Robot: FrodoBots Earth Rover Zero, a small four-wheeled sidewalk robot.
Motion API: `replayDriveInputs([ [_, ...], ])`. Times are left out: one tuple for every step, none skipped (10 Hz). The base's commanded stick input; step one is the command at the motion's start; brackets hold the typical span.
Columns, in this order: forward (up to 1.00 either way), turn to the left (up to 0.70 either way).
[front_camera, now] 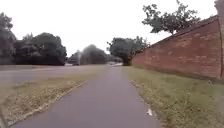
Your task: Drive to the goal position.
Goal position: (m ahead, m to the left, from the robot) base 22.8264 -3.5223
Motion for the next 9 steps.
replayDriveInputs([
  [1.0,0.0],
  [1.0,0.0],
  [1.0,0.0],
  [1.0,0.0],
  [1.0,0.0],
  [1.0,0.0],
  [1.0,0.0],
  [1.0,0.0],
  [1.0,0.0],
])
